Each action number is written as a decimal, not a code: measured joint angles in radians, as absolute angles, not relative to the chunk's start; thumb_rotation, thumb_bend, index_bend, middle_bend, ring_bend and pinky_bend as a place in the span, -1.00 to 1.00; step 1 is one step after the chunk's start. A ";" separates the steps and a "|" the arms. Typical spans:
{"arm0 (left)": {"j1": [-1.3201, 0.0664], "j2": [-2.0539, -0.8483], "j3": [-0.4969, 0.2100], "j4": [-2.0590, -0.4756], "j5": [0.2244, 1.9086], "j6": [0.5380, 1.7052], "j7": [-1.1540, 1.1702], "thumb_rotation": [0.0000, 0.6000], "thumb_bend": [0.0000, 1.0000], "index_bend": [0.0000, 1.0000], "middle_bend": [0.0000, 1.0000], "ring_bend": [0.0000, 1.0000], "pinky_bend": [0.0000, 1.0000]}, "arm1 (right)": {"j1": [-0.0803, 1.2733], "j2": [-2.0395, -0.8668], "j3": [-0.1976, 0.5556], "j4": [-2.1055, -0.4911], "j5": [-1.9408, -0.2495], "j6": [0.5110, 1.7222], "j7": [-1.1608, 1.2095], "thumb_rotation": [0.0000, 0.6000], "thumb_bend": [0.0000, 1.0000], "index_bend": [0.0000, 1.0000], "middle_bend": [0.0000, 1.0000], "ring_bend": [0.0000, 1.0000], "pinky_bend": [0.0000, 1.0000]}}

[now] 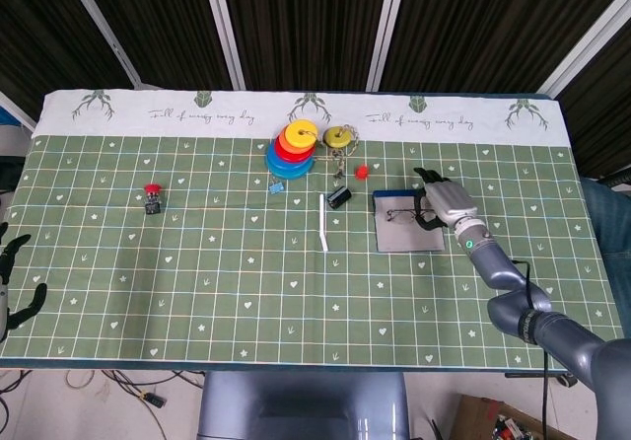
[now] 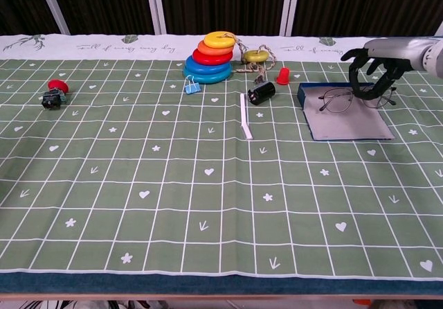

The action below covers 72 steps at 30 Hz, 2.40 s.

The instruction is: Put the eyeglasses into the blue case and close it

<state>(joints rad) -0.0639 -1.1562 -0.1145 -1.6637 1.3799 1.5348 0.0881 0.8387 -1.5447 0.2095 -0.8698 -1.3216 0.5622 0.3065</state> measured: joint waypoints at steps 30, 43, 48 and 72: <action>-0.064 -1.156 -0.119 -1.662 1.370 1.532 0.087 1.00 -0.32 -0.68 -1.00 -1.00 -1.00 | 0.941 -1.681 0.140 -0.609 -1.428 0.496 0.578 1.00 0.02 0.14 -0.97 -0.91 -0.63; -0.064 -1.155 -0.118 -1.663 1.370 1.529 0.089 1.00 -0.32 -0.68 -1.00 -1.00 -1.00 | 0.956 -1.680 0.139 -0.604 -1.408 0.470 0.539 1.00 0.01 -0.86 -1.00 -0.94 -0.63; -0.064 -1.155 -0.118 -1.664 1.371 1.530 0.090 1.00 -0.32 -0.68 -1.00 -1.00 -1.00 | 0.952 -1.674 0.150 -0.616 -1.386 0.471 0.516 1.00 0.00 -0.88 -1.00 -0.96 -0.63; -0.064 -1.148 -0.107 -1.678 1.388 1.523 0.073 1.00 -0.32 -0.67 -1.00 -1.00 -1.00 | 0.712 -1.382 0.142 -1.349 -1.163 0.787 0.036 1.00 0.18 -1.00 0.45 0.69 0.84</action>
